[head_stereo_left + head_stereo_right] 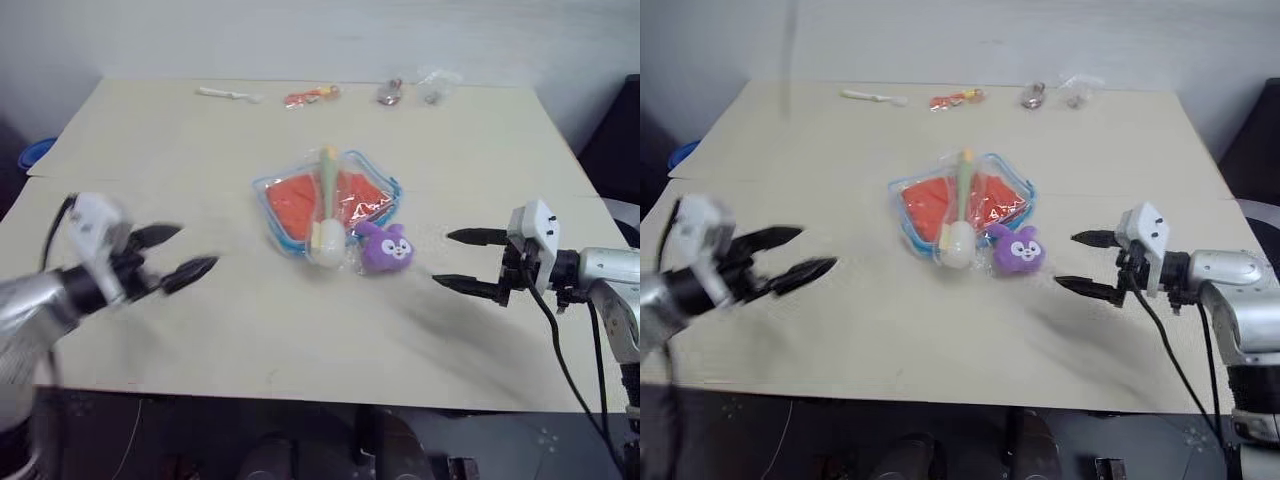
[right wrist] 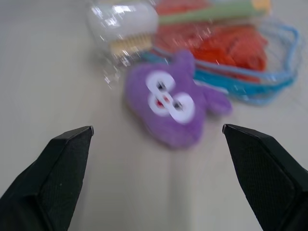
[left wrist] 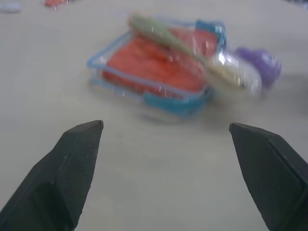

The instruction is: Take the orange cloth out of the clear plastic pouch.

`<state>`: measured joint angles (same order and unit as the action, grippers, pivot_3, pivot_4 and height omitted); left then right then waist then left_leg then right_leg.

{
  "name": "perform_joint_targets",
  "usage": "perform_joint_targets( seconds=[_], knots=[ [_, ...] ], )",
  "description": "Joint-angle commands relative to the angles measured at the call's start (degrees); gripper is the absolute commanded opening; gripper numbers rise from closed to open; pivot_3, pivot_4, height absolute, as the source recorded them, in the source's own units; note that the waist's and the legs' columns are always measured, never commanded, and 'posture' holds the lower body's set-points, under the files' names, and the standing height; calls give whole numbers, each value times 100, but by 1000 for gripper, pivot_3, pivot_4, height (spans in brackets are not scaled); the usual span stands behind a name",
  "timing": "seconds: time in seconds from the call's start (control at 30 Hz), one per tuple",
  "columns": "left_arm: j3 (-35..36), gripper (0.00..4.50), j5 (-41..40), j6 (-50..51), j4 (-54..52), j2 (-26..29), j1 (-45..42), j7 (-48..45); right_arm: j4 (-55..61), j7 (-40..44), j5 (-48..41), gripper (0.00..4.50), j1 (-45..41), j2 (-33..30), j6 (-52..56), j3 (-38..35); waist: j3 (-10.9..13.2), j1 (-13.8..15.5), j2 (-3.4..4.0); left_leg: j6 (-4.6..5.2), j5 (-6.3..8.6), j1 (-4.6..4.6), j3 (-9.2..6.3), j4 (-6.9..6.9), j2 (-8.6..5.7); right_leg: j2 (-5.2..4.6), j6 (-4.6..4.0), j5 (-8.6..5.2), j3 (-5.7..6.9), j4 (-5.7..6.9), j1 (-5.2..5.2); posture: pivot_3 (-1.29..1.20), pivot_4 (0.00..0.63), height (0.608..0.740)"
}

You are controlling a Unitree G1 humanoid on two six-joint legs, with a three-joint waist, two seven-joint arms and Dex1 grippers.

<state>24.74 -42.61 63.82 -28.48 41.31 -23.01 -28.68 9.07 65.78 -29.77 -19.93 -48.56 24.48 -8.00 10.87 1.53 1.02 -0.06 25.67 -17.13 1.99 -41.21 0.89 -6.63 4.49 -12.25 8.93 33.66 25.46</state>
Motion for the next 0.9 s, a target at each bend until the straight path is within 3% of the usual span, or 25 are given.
perform_joint_targets(
  seconds=[0.03,0.17,0.3,0.4,0.53,0.73,0.9],
  knots=[
    [-329,4466,-168,1440,601,-597,-1517,1069,872,-298,-401,4500,134,52,314,-226,-4,7,-8,0,0,2,0,-1,-2,1,0,0,1,0,0,0,150,740],
    [-739,4466,368,1824,2010,-1350,-3079,1684,1402,-547,-643,4500,226,94,495,-331,-3,-3,-18,1,0,3,3,0,-8,4,1,1,2,-2,0,0,150,740],
    [-1319,4466,1012,1021,3899,-1825,-4008,1681,1692,-735,-784,4500,287,74,598,-449,-3,-26,-19,0,-1,1,15,10,-8,9,1,1,0,-8,0,0,150,740],
    [-1450,4466,1475,124,5890,-2345,-4747,1732,1876,-910,-818,4500,415,136,618,-489,-2,-13,-21,0,-2,1,25,13,-6,11,2,1,1,-10,0,0,150,740],
    [-1747,4466,2049,-849,7724,-2739,-5386,1481,2156,-1164,-898,4500,711,224,679,-579,2,-4,-28,4,-4,0,25,15,-11,10,9,5,3,-19,1,0,150,740],
    [-1724,4466,2380,-1584,9092,-3201,-5904,1174,2477,-1513,-977,4500,984,274,720,-609,7,-11,-37,10,-5,-6,27,17,-14,8,15,8,7,-25,3,0,150,740],
    [-1869,3226,2570,-1420,9250,-3328,-5989,561,2705,-1726,-1039,4500,1159,267,736,-628,8,-14,-37,13,-6,-7,36,17,-15,7,17,10,0,-22,0,0,150,740]
  ],
)
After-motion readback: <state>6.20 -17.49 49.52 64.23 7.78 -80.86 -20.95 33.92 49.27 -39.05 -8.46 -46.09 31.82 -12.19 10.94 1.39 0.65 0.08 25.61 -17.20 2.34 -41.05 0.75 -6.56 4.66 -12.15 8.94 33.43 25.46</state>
